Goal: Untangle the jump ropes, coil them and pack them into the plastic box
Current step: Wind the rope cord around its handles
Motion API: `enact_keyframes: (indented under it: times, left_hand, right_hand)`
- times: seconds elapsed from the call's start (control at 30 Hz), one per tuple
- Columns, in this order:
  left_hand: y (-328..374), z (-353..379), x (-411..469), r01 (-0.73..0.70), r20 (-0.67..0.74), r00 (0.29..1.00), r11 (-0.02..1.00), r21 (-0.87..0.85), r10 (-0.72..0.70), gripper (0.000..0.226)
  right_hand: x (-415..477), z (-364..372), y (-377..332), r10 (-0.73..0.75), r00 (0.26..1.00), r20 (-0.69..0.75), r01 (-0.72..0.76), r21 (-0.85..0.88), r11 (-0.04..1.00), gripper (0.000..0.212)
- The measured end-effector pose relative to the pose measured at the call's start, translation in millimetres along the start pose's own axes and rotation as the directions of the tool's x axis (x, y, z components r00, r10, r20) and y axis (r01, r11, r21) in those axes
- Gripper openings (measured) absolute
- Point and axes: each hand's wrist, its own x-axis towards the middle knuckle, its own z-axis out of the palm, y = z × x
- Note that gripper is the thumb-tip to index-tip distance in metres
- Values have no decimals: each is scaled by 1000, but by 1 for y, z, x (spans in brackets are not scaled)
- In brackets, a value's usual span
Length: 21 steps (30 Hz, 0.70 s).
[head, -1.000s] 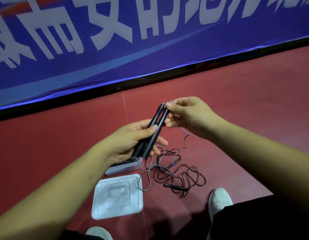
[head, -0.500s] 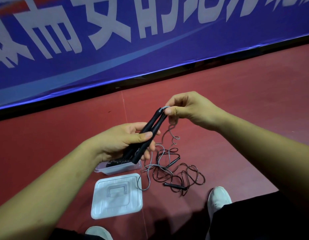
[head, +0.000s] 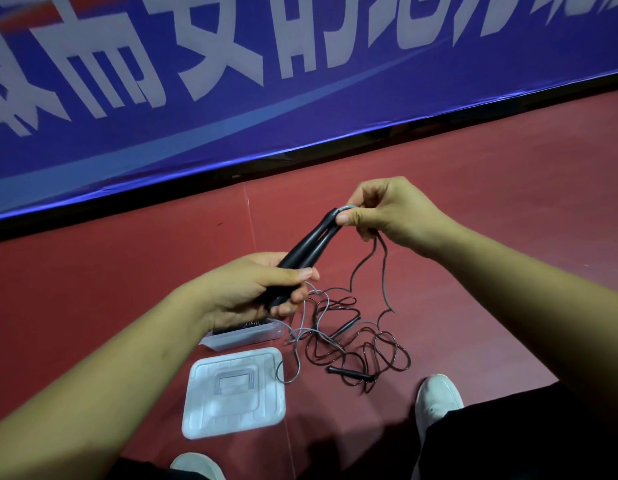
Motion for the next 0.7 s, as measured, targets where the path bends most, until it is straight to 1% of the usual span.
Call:
enact_keyframes:
  times: [0.1, 0.17, 0.23, 0.3, 0.37, 0.43, 0.53, 0.6, 0.67, 0.7]
  left_hand:
    - [-2, -1, 3, 0, -17, 1000, 1000, 10, 0, 32]
    - [-3, 0, 5, -26, -51, 998, 999, 30, 27, 29]
    - [-3, 3, 7, -60, -84, 994, 997, 52, 64, 26]
    - [-2, 5, 7, -63, -109, 992, 996, 60, 70, 25]
    - [-1, 8, 5, -76, -97, 992, 996, 47, 80, 21]
    - [2, 10, 5, -122, -80, 989, 992, 29, 124, 20]
    - [6, 10, 8, -180, -132, 974, 983, 32, 183, 29]
    - [9, 10, 9, -219, -142, 967, 975, -44, 211, 24]
    - [15, 10, 10, -300, -167, 948, 937, -180, 271, 13]
    - [18, 9, 10, -355, -204, 929, 902, -244, 310, 10]
  right_hand:
    - [1, 0, 2, -18, 1000, -12, 18, -19, 1000, 16]
    - [2, 1, 3, -32, 999, -24, 31, -19, 999, 12]
    - [4, 0, 4, -43, 999, -31, 43, 6, 999, 7]
    - [5, 0, 3, -58, 998, -30, 60, 39, 997, 5]
    - [7, 2, 4, -63, 997, -37, 65, 53, 996, 7]
    - [8, 4, 7, -59, 997, -49, 62, 72, 996, 10]
    - [9, 4, 9, -21, 999, -35, 27, 177, 984, 16]
    - [8, 4, 12, 17, 1000, -9, -15, 203, 979, 21]
    - [6, 5, 16, 40, 999, 17, -42, 126, 991, 26]
    - [6, 6, 18, 51, 998, 33, -54, 78, 996, 26]
